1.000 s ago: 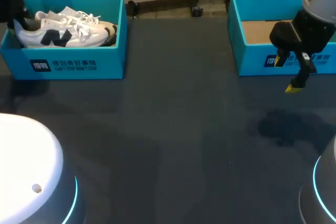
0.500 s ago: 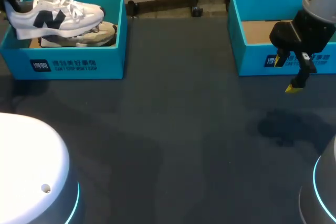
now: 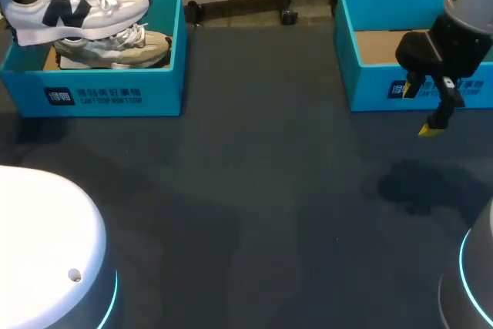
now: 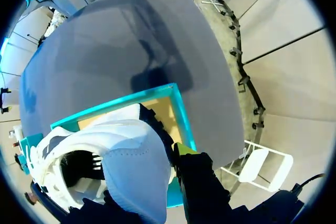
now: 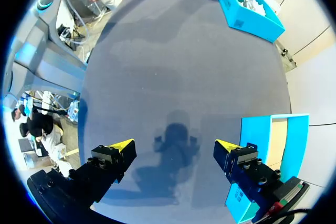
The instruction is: Take the shoe out of the shoebox, open the shoe tongue, remove and reinsert the insole, then place the shoe into the shoebox
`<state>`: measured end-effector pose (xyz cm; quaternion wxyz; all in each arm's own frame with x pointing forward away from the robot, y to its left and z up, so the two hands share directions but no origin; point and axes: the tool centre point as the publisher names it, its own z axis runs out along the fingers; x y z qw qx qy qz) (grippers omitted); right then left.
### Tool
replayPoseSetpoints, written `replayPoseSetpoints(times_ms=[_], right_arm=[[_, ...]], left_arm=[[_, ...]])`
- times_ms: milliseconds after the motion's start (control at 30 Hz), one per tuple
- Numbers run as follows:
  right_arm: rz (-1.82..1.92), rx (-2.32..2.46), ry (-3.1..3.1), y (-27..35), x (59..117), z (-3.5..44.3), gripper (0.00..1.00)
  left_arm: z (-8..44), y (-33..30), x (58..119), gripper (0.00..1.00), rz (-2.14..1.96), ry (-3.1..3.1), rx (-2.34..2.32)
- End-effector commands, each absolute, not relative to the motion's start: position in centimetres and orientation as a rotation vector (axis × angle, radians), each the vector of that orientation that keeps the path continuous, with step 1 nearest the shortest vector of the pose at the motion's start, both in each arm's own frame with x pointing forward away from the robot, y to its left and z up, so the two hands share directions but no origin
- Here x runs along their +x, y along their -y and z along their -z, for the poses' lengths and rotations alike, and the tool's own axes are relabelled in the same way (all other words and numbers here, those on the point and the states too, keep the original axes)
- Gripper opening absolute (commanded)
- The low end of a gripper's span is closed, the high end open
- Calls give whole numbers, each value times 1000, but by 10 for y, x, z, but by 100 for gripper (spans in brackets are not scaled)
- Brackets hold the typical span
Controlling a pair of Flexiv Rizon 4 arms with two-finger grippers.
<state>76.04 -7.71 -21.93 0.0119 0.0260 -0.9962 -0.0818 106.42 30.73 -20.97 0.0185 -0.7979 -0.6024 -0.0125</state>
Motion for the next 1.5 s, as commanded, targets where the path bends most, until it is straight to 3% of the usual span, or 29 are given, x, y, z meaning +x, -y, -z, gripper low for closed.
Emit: replayPoseSetpoints(times_ms=[33, 300, 667, 1500], right_arm=[[254, 81, 3107, 77, 760, 220, 100], [254, 81, 3107, 77, 760, 220, 100], [254, 81, 3107, 77, 760, 220, 100], [254, 81, 3107, 77, 760, 220, 100]], left_arm=[[208, -307, 1061, 0, 47, 1872, -2481], [208, -307, 1061, 0, 47, 1872, -2481], [191, -264, 1004, 0, 128, 1873, -2421], [184, -155, 946, 0, 126, 1820, -2378]])
